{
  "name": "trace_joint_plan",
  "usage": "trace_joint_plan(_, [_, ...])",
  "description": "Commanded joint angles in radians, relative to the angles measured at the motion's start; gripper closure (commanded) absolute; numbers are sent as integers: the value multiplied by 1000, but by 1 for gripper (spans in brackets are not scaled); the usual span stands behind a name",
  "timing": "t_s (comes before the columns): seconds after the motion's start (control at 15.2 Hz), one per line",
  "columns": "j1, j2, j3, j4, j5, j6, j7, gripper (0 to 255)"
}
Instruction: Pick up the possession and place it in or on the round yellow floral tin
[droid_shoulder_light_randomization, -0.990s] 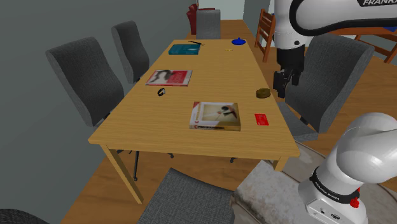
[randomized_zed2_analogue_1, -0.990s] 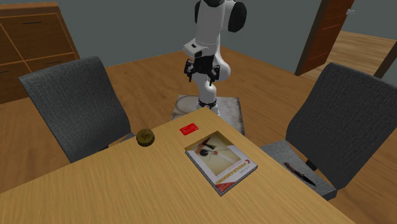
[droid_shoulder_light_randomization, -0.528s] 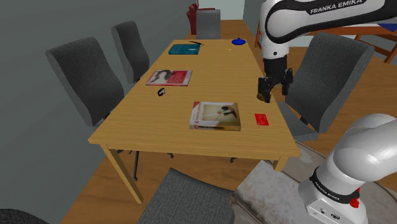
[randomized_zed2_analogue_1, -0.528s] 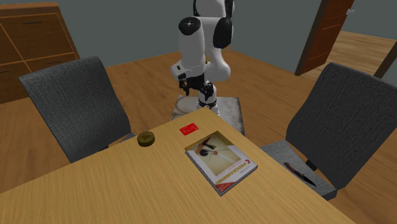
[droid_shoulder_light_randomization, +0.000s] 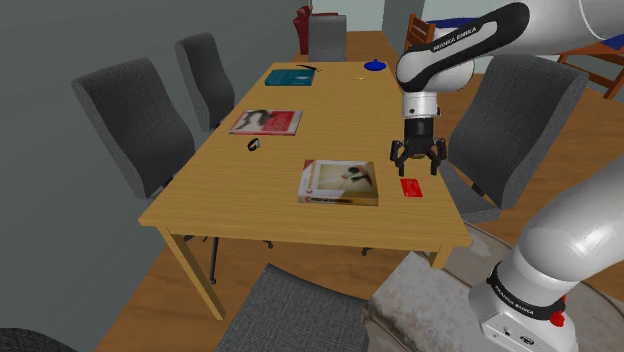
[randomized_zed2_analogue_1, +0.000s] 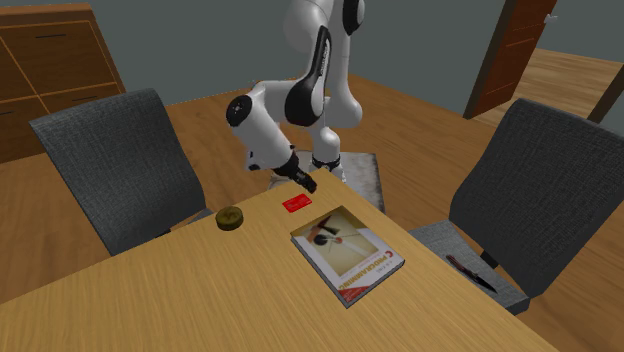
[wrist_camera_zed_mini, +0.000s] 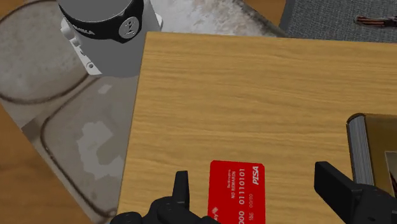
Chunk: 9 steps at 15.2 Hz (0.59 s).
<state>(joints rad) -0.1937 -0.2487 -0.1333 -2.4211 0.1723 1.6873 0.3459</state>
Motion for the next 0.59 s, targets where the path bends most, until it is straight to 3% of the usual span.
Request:
trace_joint_plan(0.0, [-23,88,-32,6,57,38,20,0])
trace_joint_plan(0.53, [-11,91,-19,-92,80,139,14,0])
